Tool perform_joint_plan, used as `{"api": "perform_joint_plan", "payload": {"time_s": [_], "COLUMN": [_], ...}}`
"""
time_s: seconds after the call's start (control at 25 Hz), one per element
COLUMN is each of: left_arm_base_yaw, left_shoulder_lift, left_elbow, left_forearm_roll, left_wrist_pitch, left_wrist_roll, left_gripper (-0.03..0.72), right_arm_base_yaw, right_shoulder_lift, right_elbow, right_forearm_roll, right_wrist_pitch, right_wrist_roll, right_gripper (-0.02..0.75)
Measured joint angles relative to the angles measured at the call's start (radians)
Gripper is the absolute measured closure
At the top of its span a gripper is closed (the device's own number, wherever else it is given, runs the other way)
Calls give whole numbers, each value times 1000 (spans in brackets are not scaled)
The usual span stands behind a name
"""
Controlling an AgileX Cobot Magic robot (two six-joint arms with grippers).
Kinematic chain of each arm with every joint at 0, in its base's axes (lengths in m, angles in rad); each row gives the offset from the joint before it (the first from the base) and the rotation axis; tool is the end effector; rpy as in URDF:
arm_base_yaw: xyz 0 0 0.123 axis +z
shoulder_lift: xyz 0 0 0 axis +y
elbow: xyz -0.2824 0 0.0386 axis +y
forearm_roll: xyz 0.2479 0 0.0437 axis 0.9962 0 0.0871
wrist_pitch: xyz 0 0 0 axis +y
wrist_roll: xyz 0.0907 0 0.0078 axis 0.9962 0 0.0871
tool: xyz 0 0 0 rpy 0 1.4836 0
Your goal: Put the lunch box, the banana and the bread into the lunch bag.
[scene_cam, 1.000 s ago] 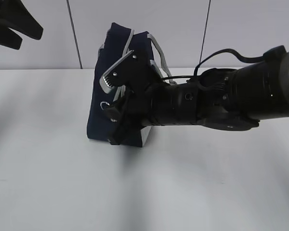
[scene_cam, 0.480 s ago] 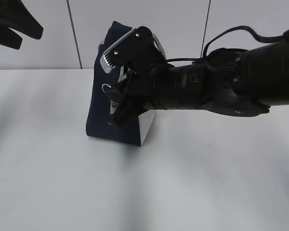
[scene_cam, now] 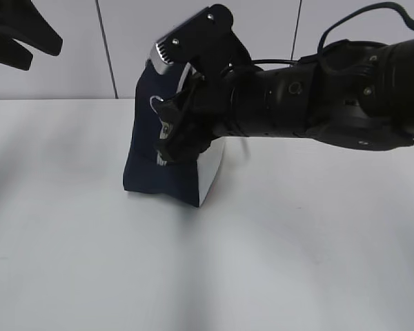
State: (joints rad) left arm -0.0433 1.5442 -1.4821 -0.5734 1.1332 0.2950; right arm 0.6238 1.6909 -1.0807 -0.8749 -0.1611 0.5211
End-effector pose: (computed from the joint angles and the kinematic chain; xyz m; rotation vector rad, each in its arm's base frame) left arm 0.3192 -0.0586 0.3662 0.2721 2.5284 -0.6715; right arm 0.3043 0.2327 0.2556 -1.0032 1.7292 0.3009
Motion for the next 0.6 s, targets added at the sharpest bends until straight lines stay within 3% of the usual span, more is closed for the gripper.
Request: {"api": "perform_joint_plan", "payload": {"time_s": [0.6], "left_arm_base_yaw": [0], "left_shoulder_lift": [9], "left_elbow": [0], "left_forearm_roll": [-13], "left_wrist_pitch": [-1], "left_wrist_roll": [0], "left_gripper": [254], "right_arm_base_yaw": [-26], "right_shoulder_lift": [-8], "right_elbow": [-54], "right_forearm_roll": [-93], "right_wrist_pitch": [50], "right_wrist_roll": [97], "right_gripper": [754]}}
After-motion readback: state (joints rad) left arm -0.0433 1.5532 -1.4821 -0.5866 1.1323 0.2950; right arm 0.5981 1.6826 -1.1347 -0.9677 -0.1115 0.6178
